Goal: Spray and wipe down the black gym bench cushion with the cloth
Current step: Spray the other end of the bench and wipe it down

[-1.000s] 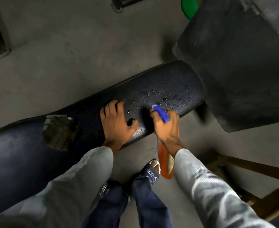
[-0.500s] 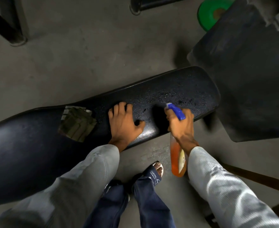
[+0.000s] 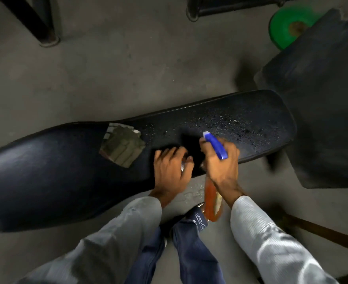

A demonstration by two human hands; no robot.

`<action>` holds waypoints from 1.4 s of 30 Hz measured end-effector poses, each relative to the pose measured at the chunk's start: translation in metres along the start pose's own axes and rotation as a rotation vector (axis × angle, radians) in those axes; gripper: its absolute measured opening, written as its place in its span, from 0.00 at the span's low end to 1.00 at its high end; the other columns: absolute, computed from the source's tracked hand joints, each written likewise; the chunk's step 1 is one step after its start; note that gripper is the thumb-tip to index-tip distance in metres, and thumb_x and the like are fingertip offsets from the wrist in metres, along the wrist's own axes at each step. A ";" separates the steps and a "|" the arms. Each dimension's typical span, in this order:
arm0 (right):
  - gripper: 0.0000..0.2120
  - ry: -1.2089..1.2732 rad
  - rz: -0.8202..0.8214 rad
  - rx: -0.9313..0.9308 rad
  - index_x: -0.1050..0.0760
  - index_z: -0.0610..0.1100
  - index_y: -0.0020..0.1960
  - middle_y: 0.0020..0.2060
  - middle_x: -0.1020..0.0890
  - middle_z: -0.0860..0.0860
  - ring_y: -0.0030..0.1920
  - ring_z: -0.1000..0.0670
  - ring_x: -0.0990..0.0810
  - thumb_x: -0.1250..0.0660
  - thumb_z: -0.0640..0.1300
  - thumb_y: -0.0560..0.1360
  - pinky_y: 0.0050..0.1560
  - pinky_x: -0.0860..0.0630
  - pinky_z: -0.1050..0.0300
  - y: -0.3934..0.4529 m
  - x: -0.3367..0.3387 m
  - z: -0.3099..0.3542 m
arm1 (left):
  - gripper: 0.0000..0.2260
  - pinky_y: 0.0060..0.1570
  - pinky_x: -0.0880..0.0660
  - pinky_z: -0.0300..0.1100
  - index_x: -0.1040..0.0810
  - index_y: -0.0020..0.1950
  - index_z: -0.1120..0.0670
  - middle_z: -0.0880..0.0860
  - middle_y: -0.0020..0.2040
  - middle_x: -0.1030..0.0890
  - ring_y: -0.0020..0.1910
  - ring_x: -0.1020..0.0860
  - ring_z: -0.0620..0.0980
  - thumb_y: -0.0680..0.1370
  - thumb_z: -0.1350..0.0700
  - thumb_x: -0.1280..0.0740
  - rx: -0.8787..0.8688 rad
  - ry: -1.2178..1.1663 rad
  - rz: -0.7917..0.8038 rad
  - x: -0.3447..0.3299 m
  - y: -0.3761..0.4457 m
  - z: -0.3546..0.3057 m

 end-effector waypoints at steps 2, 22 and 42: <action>0.20 0.026 0.074 0.098 0.21 0.37 0.36 0.32 0.19 0.43 0.37 0.42 0.22 0.31 0.53 0.76 0.47 0.27 0.44 -0.011 -0.029 0.029 | 0.19 0.48 0.28 0.53 0.20 0.45 0.54 0.54 0.41 0.17 0.43 0.19 0.60 0.85 0.47 0.44 0.023 -0.095 -0.076 0.012 -0.028 0.016; 0.16 0.315 0.628 0.610 0.28 0.47 0.36 0.32 0.29 0.56 0.32 0.57 0.29 0.29 0.43 0.81 0.37 0.31 0.64 -0.157 -0.250 0.199 | 0.24 0.35 0.37 0.35 0.37 0.34 0.38 0.39 0.29 0.32 0.31 0.27 0.42 0.78 0.65 0.33 0.455 -0.278 -0.603 0.176 -0.118 0.196; 0.27 -0.038 0.818 0.585 0.37 0.76 0.60 0.55 0.21 0.48 0.52 0.49 0.19 0.23 0.72 0.69 0.54 0.16 0.49 -0.157 -0.273 0.118 | 0.15 0.38 0.31 0.39 0.30 0.40 0.47 0.49 0.37 0.24 0.36 0.25 0.43 0.87 0.48 0.41 0.889 -0.361 -0.708 0.159 -0.142 0.200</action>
Point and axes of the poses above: each hand's wrist, its own y-axis towards the middle knuckle, its own x-axis out of the back of the hand, z = x × y, the point moved 1 cm from there along y, towards the middle knuckle
